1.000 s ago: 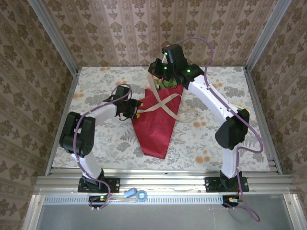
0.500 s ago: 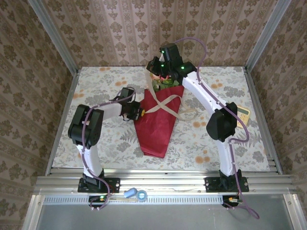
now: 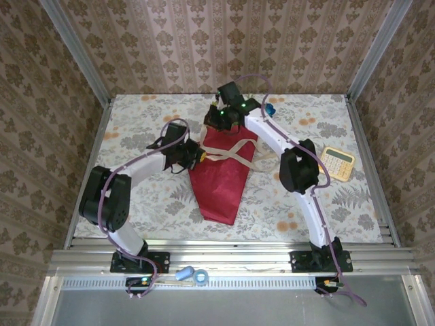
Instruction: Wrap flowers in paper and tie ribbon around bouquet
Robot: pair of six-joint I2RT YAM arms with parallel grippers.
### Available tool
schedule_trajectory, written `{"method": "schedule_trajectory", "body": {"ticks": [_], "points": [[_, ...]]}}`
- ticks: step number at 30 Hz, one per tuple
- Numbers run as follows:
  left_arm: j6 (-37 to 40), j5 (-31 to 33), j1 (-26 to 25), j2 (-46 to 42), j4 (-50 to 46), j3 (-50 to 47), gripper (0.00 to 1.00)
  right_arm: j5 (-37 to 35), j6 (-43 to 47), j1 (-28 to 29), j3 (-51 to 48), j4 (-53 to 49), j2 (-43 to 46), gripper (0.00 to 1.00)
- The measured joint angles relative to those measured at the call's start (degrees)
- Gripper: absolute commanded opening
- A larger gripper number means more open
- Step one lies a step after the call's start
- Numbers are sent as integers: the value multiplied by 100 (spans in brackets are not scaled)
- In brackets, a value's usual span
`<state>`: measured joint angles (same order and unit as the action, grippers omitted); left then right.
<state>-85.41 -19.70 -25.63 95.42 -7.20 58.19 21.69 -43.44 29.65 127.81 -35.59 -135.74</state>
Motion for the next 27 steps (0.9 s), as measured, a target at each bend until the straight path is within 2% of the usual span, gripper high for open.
{"method": "schedule_trajectory", "body": {"ticks": [14,18,20,21,23,27], "points": [[629,22,0,-181,-87,-70,0,595,1755,140,313,-2214,-776,0],[721,20,0,-186,-83,-85,0,868,2243,170,127,-2483,-726,2],[750,17,0,-186,-81,-98,0,951,2356,177,-173,-2481,-603,20],[767,13,0,-184,-66,-105,0,975,2409,177,-337,-2485,-529,26],[789,-9,15,-153,-7,-107,0,986,2437,181,-485,-2485,-444,34],[852,-94,52,63,151,-94,0,874,2378,155,-520,-2481,-280,41]]}}
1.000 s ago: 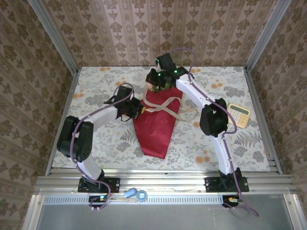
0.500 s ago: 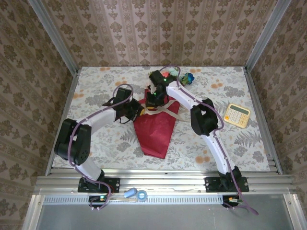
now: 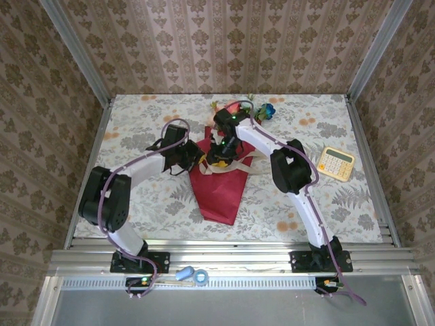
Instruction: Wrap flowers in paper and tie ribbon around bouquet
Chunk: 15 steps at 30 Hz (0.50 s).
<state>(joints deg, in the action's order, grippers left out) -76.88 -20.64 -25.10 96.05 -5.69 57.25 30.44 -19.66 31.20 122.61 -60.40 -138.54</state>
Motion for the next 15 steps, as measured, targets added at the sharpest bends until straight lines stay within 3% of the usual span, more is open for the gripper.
{"method": "schedule_trajectory", "body": {"ticks": [4,8,10,15], "points": [[122,-87,85,402,92,87,0,-199,-129,-118,0,-2,282,48],[306,-197,157,717,118,345,4,-409,-284,-304,2,-2,599,48],[396,-251,186,835,118,498,13,-549,-330,-361,2,-4,697,47],[807,-426,195,1167,26,966,47,-1032,-592,-492,-516,164,1095,43]]}}
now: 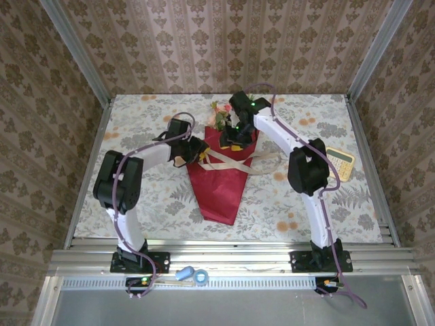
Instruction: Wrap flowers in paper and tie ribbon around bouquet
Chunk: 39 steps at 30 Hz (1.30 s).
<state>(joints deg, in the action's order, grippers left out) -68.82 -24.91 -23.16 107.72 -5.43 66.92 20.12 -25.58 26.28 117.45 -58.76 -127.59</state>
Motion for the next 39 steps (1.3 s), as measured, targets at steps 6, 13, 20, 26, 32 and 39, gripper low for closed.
{"method": "schedule_trajectory", "body": {"ticks": [6,13,20,26,32,39], "points": [[691,214,-20,-304,-1102,186,61,-326,-470,-66,-1161,391,763,38],[1355,782,-52,-1480,-2229,138,27,-330,-868,-90,-1867,857,1397,36],[2896,1528,-157,-658,-3453,719,37,-323,-984,-90,-1867,1003,1410,36],[3989,1945,-317,-15,-3882,1167,48,-299,-1067,-90,-1869,1064,1410,37],[4433,2050,-577,562,-3936,1515,49,-245,-1200,-96,-1987,1187,1410,38],[4592,2177,-647,831,-3969,1537,35,-295,-1215,-98,-2039,1226,1410,41]]}}
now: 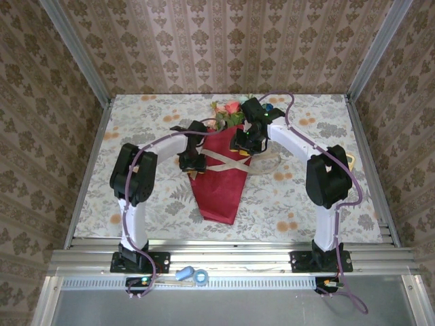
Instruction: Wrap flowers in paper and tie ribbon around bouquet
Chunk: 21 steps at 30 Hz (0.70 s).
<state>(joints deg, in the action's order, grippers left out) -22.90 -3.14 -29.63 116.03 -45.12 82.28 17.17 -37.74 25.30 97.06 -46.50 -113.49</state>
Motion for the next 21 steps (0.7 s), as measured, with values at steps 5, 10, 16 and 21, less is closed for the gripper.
{"method": "schedule_trajectory", "body": {"ticks": [5,10,16,21], "points": [[-20,105,-33,-15,37,-26,24,-374,-160,-92,13,-173,-79,42],[-85,160,-83,-179,76,-208,11,-634,-695,-315,-129,-234,-120,44],[-90,192,-81,-323,79,-282,2,-579,-1423,-496,-544,-98,-160,45],[-92,190,-81,-461,79,-326,0,-391,-1967,-546,-748,299,-271,38]]}}
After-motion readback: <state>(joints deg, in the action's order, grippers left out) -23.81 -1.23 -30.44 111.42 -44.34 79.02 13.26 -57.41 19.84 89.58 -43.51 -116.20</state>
